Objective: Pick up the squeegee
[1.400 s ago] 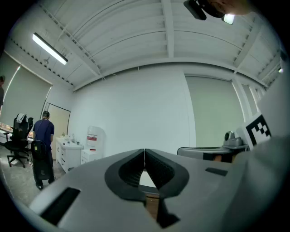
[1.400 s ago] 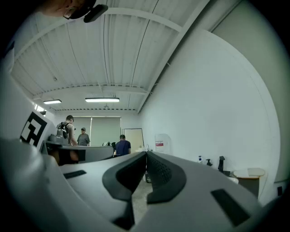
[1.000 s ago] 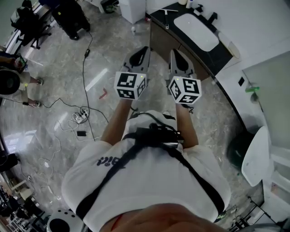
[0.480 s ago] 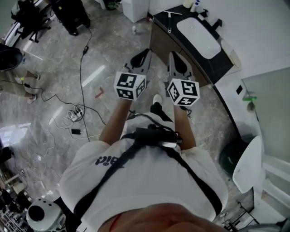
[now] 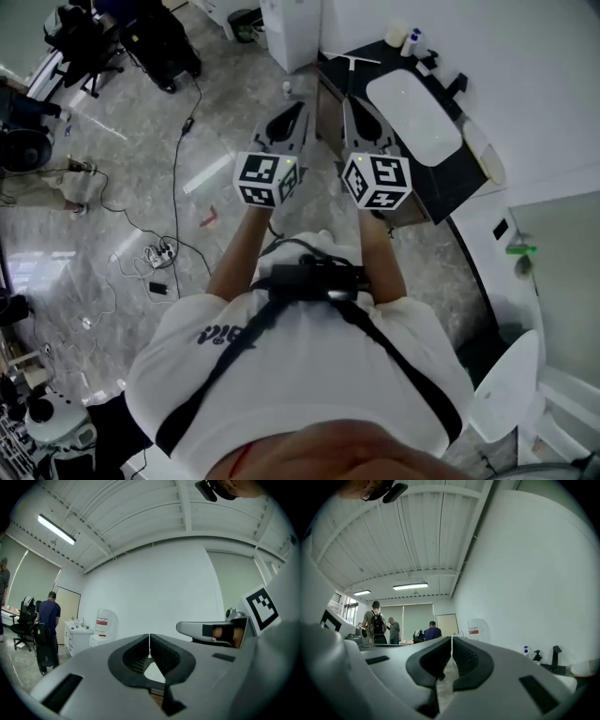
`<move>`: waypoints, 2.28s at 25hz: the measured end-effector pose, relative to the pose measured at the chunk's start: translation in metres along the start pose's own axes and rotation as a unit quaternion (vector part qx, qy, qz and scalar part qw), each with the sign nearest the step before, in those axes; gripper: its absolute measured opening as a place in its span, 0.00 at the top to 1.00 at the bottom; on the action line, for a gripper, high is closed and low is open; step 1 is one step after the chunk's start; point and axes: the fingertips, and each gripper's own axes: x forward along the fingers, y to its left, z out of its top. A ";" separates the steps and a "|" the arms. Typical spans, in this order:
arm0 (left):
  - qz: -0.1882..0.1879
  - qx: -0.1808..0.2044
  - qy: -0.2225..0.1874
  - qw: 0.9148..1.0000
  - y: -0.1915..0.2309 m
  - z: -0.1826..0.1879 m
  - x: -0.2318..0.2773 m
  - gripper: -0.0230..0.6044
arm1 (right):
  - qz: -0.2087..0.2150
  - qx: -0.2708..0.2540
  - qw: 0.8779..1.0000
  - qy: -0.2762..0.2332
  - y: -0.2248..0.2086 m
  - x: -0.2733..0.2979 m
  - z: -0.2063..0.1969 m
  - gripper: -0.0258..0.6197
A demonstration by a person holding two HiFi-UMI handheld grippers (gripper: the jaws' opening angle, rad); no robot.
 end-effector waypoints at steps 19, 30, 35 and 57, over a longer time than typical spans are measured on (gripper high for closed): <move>0.005 -0.011 0.056 0.998 0.043 -0.039 0.133 0.94 | -0.020 0.028 0.996 0.080 -0.100 0.098 -0.062 0.95; -0.052 -0.022 0.047 0.997 0.143 -0.031 0.240 0.94 | -0.057 0.014 0.995 0.084 -0.122 0.231 -0.067 0.95; -0.067 -0.045 0.069 0.994 0.172 -0.055 0.278 0.94 | -0.082 0.012 0.991 0.104 -0.138 0.259 -0.089 0.95; -0.085 -0.083 0.199 0.973 0.171 -0.183 0.410 0.94 | -0.124 0.053 0.956 0.260 -0.289 0.319 -0.218 0.95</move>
